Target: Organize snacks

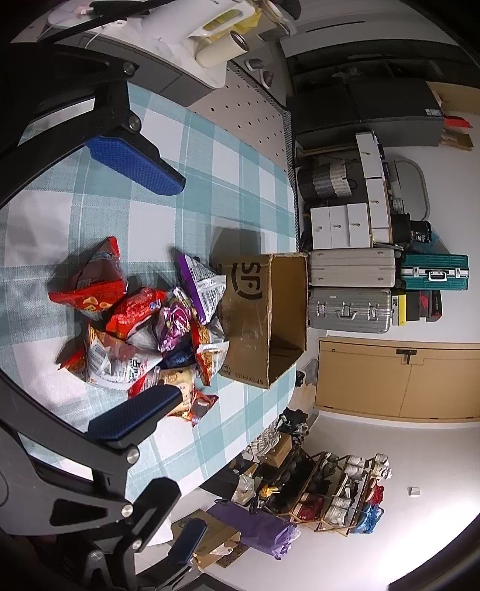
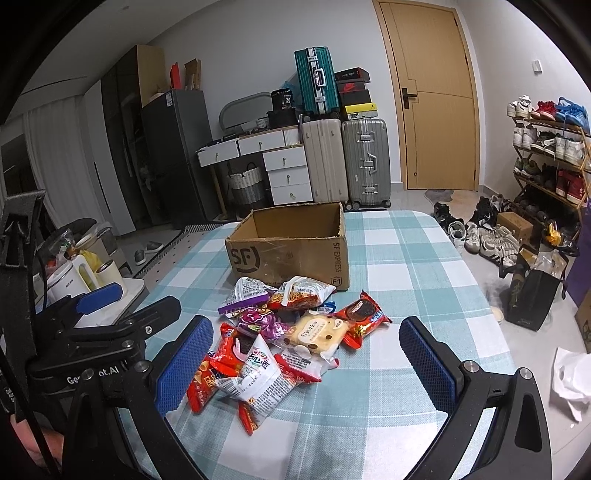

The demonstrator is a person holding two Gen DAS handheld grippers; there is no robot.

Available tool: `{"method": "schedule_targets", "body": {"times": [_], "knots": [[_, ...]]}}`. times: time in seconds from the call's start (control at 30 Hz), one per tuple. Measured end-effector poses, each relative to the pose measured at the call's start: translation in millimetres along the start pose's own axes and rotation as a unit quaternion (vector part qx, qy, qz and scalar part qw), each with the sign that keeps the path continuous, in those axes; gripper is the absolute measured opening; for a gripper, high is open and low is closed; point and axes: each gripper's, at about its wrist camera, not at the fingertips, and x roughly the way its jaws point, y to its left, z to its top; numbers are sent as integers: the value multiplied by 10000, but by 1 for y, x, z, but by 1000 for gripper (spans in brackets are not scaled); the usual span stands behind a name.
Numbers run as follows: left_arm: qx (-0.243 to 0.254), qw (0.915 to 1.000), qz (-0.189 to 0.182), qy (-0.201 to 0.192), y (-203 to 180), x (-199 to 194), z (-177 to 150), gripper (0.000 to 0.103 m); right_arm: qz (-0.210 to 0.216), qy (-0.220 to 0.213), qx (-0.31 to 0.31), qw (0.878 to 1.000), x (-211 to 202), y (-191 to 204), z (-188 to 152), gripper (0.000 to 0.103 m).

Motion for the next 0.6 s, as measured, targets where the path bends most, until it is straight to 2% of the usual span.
{"method": "schedule_targets", "body": {"times": [0.6], "knots": [[-146, 9982, -465, 362, 29, 26, -14, 102, -2, 85, 25, 10000, 10, -9, -7, 103]]}}
